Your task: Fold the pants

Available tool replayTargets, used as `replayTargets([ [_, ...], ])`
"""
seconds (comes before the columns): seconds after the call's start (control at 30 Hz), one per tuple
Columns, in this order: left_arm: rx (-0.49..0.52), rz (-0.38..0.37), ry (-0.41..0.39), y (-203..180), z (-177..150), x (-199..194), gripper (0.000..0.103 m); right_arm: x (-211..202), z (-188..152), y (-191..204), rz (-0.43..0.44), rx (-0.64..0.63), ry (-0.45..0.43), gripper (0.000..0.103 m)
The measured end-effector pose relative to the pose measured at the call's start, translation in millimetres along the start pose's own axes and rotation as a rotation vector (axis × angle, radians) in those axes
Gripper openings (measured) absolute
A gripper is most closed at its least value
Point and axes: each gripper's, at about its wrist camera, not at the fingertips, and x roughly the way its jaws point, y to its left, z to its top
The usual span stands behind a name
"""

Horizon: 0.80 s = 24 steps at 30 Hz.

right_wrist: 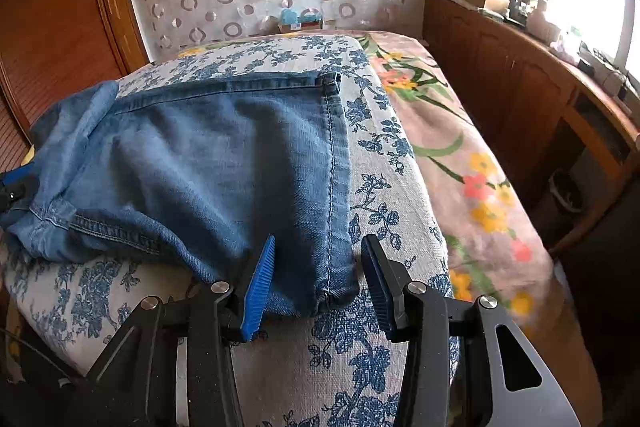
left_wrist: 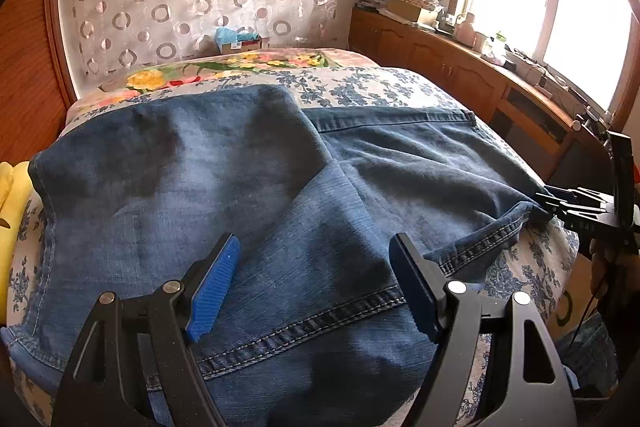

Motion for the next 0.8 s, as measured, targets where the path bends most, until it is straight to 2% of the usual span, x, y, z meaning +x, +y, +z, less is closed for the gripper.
replayTargets([
  [0.37,-0.011,0.016,-0.020,4.6,-2.3,-10.1,0.078,-0.8,-1.6,3.4,-0.016,-0.033,-0.004,0.045],
  [0.5,-0.011,0.029,-0.033,8.1,-0.7,-14.3,0.078,-1.5,-2.9,4.7,-0.003,-0.051,-0.009,0.025],
  [0.53,-0.012,0.035,-0.037,9.9,-0.3,-14.9,0.078,-1.6,-2.6,4.5,0.008,-0.053,-0.007,0.017],
  [0.67,-0.015,0.053,-0.057,17.2,3.1,-20.7,0.078,-4.4,0.7,2.6,0.073,-0.038,-0.002,0.012],
  [0.8,-0.028,0.067,-0.078,24.6,3.4,-30.6,0.078,-25.9,13.9,3.8,0.126,-0.021,-0.066,0.012],
])
